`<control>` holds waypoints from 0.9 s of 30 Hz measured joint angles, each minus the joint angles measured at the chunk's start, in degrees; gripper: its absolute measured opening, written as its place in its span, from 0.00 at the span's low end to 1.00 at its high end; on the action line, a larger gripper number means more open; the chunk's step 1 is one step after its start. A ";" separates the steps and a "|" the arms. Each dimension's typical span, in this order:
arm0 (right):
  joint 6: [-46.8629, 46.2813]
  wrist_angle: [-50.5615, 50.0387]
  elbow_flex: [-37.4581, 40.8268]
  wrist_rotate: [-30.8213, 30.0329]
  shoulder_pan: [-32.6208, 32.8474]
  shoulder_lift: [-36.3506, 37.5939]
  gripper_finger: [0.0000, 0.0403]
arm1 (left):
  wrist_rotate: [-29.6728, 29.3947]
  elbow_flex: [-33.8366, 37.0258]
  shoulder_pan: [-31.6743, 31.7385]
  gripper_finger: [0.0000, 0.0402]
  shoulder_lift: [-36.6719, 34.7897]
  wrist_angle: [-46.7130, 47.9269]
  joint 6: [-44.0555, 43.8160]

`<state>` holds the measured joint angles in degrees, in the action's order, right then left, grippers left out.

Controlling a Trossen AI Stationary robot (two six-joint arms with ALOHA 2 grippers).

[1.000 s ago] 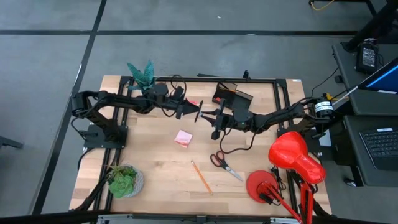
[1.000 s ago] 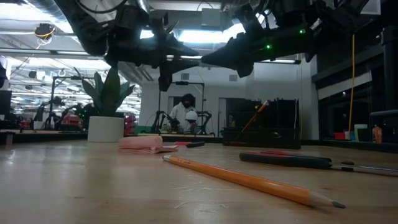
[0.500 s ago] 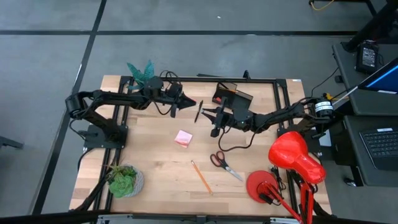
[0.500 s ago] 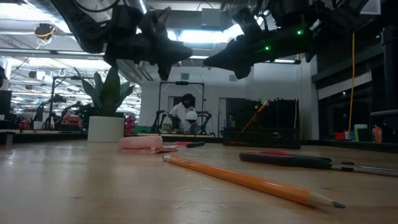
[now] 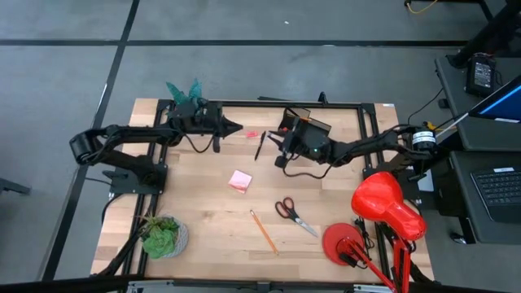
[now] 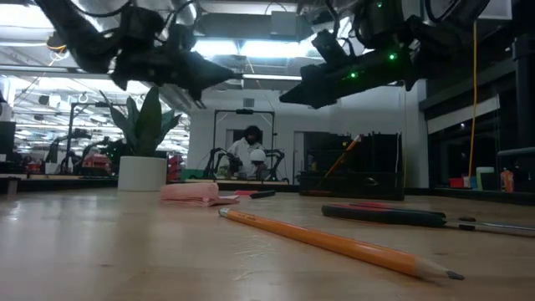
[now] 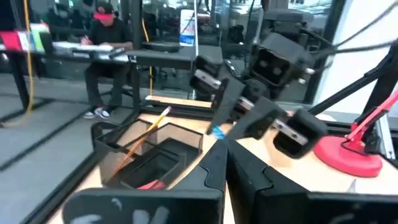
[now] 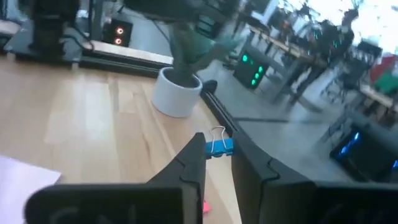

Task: Pick and place office supplies into organizer
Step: Put the blue binder clip into the black desk organizer

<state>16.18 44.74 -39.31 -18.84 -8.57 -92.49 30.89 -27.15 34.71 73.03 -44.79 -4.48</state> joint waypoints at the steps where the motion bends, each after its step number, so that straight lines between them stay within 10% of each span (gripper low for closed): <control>1: -1.34 -1.23 -0.26 0.01 -0.42 0.02 0.13 | 0.02 1.21 0.08 0.00 -0.80 -0.81 0.66; 27: -31.41 -71.17 -29.87 0.01 -5.14 0.02 0.13 | 0.23 11.90 0.38 0.00 -7.71 1.37 17.44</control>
<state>-15.22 -26.43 -69.18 -18.83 -13.71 -92.47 31.11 -15.25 35.09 65.32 -43.42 12.97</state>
